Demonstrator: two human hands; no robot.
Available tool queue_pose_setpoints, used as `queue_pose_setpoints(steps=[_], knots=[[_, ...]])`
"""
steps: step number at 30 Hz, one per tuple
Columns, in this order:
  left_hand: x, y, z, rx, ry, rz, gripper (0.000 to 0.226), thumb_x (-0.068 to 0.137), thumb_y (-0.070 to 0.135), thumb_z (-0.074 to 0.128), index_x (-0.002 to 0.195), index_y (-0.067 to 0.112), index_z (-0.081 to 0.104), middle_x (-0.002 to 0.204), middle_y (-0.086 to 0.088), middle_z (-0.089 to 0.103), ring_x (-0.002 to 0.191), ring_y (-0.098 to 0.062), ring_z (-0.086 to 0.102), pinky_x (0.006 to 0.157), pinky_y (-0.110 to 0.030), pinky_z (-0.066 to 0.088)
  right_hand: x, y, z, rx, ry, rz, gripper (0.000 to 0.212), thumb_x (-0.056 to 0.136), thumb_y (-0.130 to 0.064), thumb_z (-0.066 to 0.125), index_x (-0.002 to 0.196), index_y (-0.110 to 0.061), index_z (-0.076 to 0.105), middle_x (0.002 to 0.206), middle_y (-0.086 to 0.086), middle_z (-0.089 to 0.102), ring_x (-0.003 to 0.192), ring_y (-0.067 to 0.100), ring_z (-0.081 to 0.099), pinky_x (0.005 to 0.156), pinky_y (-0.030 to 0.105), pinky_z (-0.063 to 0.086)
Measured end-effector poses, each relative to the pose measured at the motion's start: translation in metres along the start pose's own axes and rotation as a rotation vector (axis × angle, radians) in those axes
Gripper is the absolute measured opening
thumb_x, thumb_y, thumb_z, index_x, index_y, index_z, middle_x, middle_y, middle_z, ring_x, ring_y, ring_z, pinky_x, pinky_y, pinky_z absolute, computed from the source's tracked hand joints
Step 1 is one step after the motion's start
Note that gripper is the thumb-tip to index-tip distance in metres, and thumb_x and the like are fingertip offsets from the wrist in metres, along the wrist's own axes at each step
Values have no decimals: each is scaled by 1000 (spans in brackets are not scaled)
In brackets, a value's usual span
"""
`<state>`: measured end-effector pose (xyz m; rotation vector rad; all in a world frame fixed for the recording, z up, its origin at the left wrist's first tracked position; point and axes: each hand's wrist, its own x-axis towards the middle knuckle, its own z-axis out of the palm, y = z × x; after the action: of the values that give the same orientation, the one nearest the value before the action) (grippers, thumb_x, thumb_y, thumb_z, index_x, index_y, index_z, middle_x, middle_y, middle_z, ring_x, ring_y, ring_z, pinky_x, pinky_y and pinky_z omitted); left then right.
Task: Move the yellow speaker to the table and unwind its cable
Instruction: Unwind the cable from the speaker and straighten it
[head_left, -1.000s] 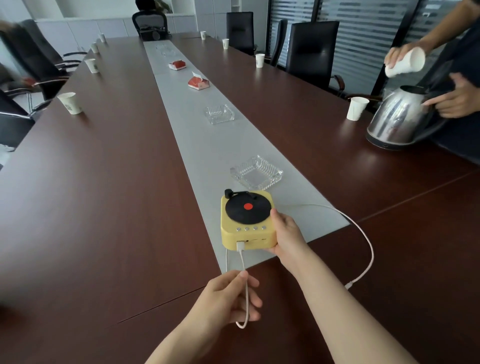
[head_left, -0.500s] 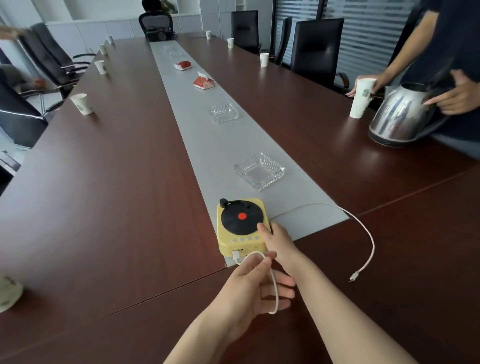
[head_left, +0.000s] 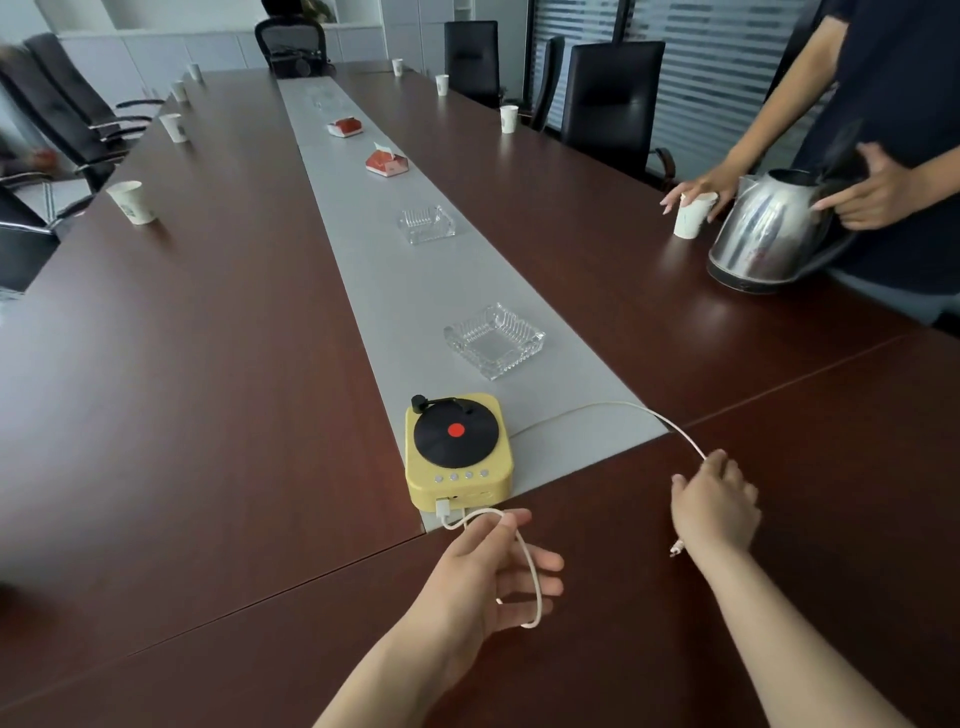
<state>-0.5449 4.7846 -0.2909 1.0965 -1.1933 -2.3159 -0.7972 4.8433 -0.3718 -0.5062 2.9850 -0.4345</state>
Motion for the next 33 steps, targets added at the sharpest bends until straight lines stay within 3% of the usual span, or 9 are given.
queue_pose_setpoints(steps=[3,6,10,12,14,17,23,30,33], knots=[[3,-4,4,-10,13,6,25,100,27,37,112,12,54,68,-8,71,60,-21,66,76,-42,53,4,15,-1,-17,30,2,36,92,-19,55,119,4,58,117,24,56,109,41,51,85,45,46],[6,-9,13,-16,39,25,24,99,25,40,110,11,55,70,-7,72,64,-21,68,79,-40,52,-4,17,-7,106,-38,-28,23,89,-9,54,104,1,67,105,22,65,100,40,59,77,38,48],[10,-17,27,-65,39,31,26,97,27,44,109,8,57,75,-6,74,71,-21,71,84,-38,53,-26,15,-17,592,-182,55,24,83,-3,59,105,3,67,92,14,69,88,32,66,76,34,51],[14,-20,33,-84,32,17,28,97,31,45,109,9,58,77,-5,75,74,-20,72,90,-39,51,-42,12,-22,973,-350,173,17,85,4,57,101,3,63,80,10,63,72,23,63,68,36,54],[18,-22,36,-100,24,-2,32,96,34,45,109,9,59,82,-5,76,79,-20,73,90,-37,50,-61,10,-30,1280,-563,250,11,87,7,55,92,-2,60,75,8,58,65,17,58,59,26,51],[18,-24,39,-118,13,-29,35,97,36,43,111,9,59,91,-6,77,87,-19,73,85,-32,52,-87,8,-38,1507,-764,252,12,87,5,57,87,-7,60,75,6,60,63,13,58,55,19,51],[-1,-20,44,-230,21,-28,34,100,24,36,117,1,55,92,-12,76,82,-21,73,73,-31,55,-131,-1,-42,1626,-952,169,16,94,-6,49,88,-4,64,70,6,60,64,11,57,62,23,46],[-15,-12,33,-187,80,7,33,101,24,36,112,2,58,88,-9,77,75,-20,74,60,-25,58,-152,1,-57,1347,-982,11,22,96,-12,49,88,-4,67,73,9,69,55,11,51,49,22,34],[-21,-9,32,-156,105,12,32,101,25,36,105,3,59,82,-9,77,69,-18,74,56,-22,58,-157,3,-66,1300,-879,6,18,95,-12,51,89,-8,68,71,9,74,44,7,43,45,20,32]])
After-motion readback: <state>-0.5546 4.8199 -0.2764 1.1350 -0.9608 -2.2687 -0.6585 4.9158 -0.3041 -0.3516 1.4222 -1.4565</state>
